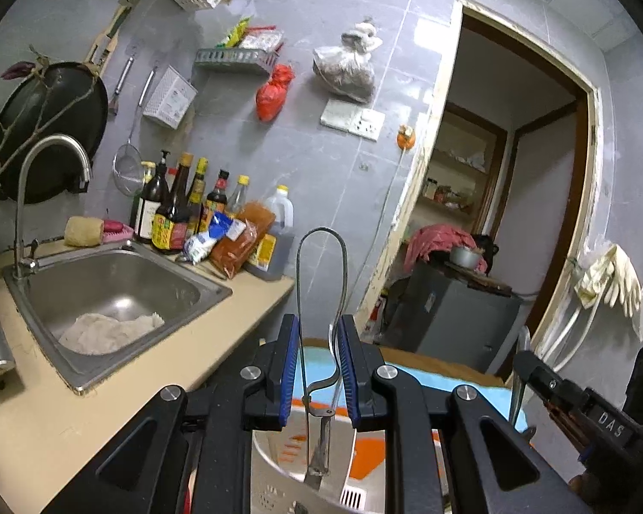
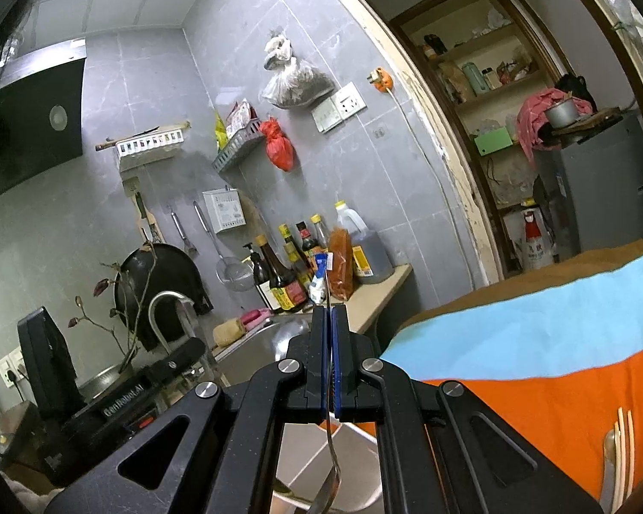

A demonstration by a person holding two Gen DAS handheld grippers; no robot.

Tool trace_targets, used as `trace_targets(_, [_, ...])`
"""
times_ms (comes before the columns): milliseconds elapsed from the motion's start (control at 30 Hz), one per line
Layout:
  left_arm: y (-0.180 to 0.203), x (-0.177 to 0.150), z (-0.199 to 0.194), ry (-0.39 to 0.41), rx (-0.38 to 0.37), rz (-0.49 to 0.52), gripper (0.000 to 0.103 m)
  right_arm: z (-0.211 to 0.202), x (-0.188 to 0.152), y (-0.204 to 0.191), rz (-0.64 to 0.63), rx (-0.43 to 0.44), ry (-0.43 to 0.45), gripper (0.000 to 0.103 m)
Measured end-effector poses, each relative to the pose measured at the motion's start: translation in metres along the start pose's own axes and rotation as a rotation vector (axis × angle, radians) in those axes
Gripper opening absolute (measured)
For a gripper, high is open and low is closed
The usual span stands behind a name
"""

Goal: Organize utensils
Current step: 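Lift the tong and spoon and lower them into the white caddy, then open both grippers to release the tong and spoon into the caddy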

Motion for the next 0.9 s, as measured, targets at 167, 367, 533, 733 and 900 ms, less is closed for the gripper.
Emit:
trace_targets(167, [-0.006,0.008,0.006,0.033,0.020,0.014,0.018,0.003,0.007,0.003,-0.009,-0.014,0.029,0.002])
trace_targets(367, [-0.011,0.004,0.017,0.003,0.028,0.026,0.018,0.008,0.009,0.004,-0.056,-0.046,0.023,0.002])
trace_targets(533, [-0.008,-0.005,0.018,-0.040,0.011,0.061,0.018,0.010,0.003,0.003,-0.096,-0.068,-0.008,0.002])
trace_targets(733, [-0.005,-0.010,0.017,-0.112,-0.037,0.082,0.018,0.007,-0.001,0.001,-0.093,-0.068,-0.048,0.002])
trace_targets(900, [-0.007,-0.010,0.013,-0.169,-0.081,0.090,0.030,0.003,0.000,0.002,-0.074,-0.075,-0.067,0.002])
Point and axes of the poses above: each gripper's, at about its wrist camera, not at the fingertips, and z roughly the way its jaws point, y to its right, x to its top, the point moved 1 cm from there along z, roughly the way its jaws point, and after that the axes turned 8 degrees about y, right-handed, at the moved point
